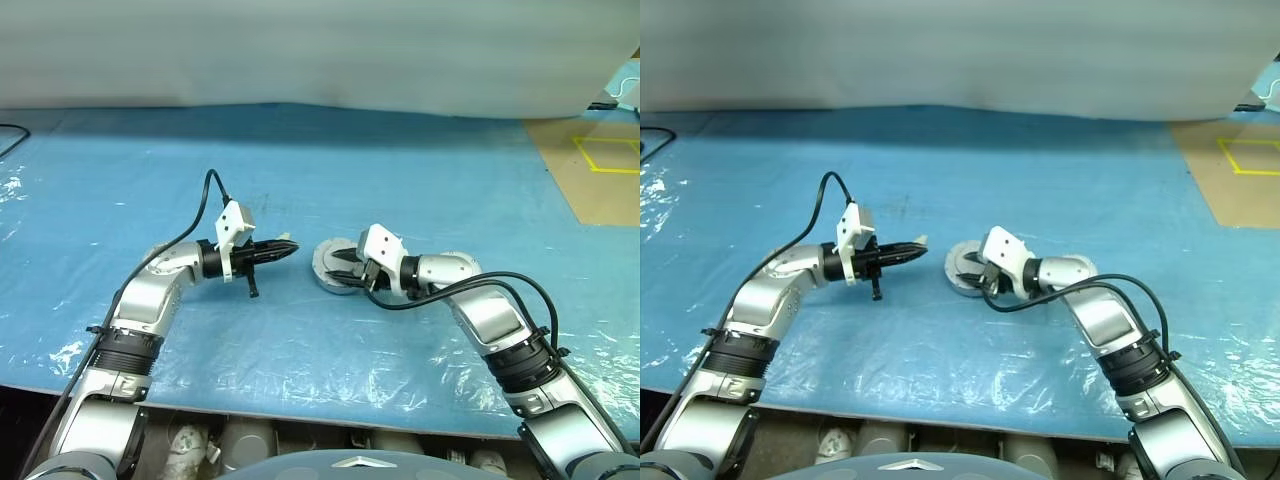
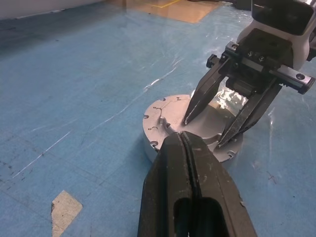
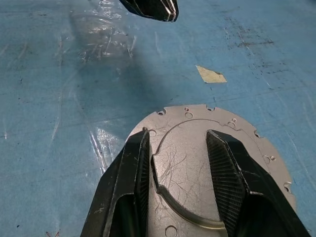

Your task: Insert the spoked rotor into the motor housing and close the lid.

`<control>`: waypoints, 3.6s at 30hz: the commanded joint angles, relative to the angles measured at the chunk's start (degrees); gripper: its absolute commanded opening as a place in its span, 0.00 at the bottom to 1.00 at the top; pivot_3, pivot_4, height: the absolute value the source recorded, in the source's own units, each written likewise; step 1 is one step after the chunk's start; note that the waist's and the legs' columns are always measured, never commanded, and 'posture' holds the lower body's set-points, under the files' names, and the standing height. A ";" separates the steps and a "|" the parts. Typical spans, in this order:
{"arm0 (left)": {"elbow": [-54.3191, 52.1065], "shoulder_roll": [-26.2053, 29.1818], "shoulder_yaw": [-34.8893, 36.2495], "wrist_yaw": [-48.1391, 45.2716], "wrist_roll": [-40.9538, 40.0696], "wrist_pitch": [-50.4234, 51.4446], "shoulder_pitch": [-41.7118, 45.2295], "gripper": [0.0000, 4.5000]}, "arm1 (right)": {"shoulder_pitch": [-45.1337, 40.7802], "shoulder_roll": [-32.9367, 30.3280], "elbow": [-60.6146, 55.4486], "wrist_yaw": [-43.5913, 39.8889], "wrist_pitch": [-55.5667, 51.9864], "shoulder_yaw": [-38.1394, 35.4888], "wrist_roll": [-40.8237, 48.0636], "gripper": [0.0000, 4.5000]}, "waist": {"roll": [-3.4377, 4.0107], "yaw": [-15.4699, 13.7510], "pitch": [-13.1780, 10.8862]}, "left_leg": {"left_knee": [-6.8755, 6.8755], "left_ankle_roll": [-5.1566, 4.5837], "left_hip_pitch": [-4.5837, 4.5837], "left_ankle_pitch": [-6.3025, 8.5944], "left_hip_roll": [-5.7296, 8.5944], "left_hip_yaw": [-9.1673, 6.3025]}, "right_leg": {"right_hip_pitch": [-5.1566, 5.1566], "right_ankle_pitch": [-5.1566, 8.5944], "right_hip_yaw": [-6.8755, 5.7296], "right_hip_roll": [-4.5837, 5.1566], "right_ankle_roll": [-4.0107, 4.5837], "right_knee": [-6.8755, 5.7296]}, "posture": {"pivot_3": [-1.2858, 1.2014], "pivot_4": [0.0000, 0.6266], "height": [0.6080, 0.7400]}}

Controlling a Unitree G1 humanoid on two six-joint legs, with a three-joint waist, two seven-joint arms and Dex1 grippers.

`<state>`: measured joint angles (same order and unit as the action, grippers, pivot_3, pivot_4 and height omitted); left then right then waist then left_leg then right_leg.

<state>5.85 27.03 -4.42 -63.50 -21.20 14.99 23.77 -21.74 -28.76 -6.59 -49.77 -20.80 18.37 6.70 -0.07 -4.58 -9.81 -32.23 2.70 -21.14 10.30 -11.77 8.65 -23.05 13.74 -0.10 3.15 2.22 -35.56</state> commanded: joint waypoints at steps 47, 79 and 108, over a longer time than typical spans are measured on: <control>4.29 -1.40 -0.15 -1.53 1.14 -4.93 1.73 0.00 | -0.16 3.06 -2.11 1.75 -12.40 -8.21 8.38 0.71 | 0.00 0.52 0.00 | 0.05 0.01 -0.20 0.00 0.01 0.00 | -0.17 0.00 -0.02 -0.01 0.00 0.09 | 0.52 0.24 1.00; 7.72 -2.09 -0.55 -3.35 2.10 -6.97 4.15 0.00 | 0.23 2.05 3.55 1.85 -7.36 -6.52 4.15 0.71 | 0.00 0.51 -0.01 | 0.06 0.01 -0.25 0.00 0.02 0.00 | -0.19 0.00 -0.03 0.00 0.00 0.10 | 0.52 0.24 1.00; 6.66 -2.50 -0.88 -3.18 2.11 -6.55 3.81 0.00 | 2.78 2.45 7.83 3.67 -5.56 -4.41 1.27 0.71 | -0.07 0.53 0.04 | 0.06 0.00 0.04 0.00 0.00 0.00 | 0.08 0.00 -0.02 0.02 0.00 0.11 | 0.52 0.24 1.00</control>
<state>14.50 24.59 -5.44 -66.75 -18.91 9.10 26.95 -20.87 -25.64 -1.56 -46.72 -25.36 11.68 10.72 -0.14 -4.05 -9.77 -32.17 2.70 -21.10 10.30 -11.78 8.65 -22.97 13.74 -0.12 3.17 2.22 -35.44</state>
